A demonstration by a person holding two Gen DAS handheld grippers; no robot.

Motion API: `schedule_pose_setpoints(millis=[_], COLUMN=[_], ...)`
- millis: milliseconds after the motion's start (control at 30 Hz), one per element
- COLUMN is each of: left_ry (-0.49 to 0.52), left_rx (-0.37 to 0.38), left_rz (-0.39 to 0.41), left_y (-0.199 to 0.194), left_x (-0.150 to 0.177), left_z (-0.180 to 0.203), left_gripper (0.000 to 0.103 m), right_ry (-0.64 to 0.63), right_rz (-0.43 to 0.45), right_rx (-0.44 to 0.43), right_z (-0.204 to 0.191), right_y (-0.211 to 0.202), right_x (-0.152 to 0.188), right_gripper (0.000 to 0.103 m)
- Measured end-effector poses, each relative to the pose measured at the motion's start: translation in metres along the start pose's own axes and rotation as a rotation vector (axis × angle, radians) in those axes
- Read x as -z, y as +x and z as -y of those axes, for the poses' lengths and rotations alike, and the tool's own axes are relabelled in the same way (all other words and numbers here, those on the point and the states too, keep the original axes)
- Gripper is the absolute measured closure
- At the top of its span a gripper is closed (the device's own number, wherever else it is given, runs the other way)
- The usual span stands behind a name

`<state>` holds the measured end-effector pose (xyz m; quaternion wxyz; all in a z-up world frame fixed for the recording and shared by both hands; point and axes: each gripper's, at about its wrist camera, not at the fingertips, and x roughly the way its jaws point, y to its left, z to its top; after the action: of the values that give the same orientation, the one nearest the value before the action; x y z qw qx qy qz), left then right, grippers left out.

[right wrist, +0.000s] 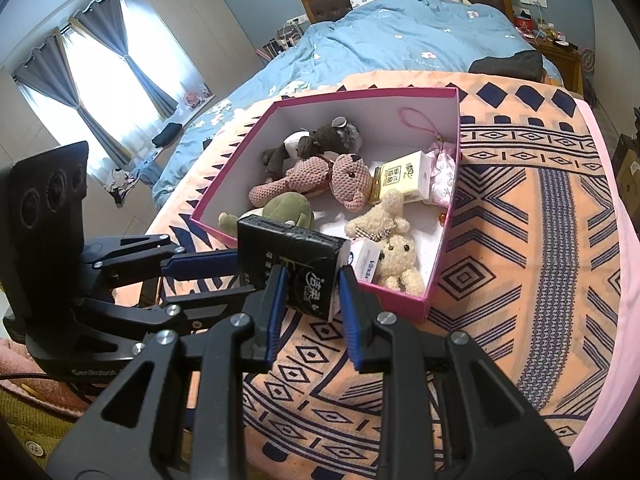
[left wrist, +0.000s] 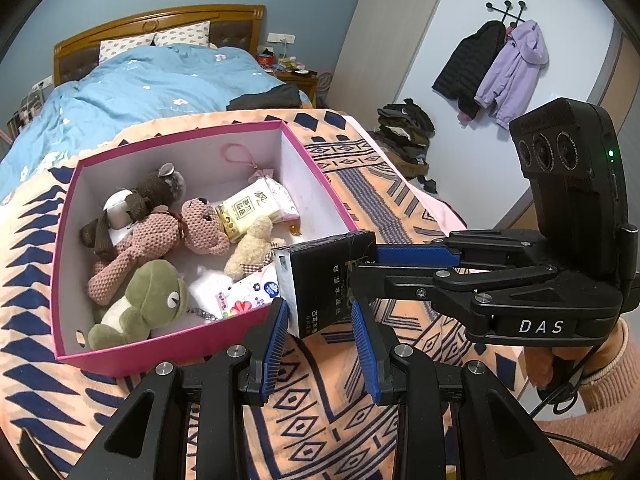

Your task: Organize objects

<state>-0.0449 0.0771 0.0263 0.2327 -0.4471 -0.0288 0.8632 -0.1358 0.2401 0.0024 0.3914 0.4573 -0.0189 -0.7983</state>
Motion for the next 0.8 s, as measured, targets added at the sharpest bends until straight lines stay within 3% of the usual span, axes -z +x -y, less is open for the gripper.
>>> schedule_pose_setpoints(millis=[800], left_ry=[0.000], left_rx=[-0.008], left_rz=[0.018], left_y=[0.002], left_x=[-0.011], left_z=[-0.004], left_gripper=[0.071], right_ry=[0.000], right_rz=[0.020], right_rx=[-0.002], right_z=[0.004], right_y=[0.001], right_x=[-0.009], right_gripper=[0.073])
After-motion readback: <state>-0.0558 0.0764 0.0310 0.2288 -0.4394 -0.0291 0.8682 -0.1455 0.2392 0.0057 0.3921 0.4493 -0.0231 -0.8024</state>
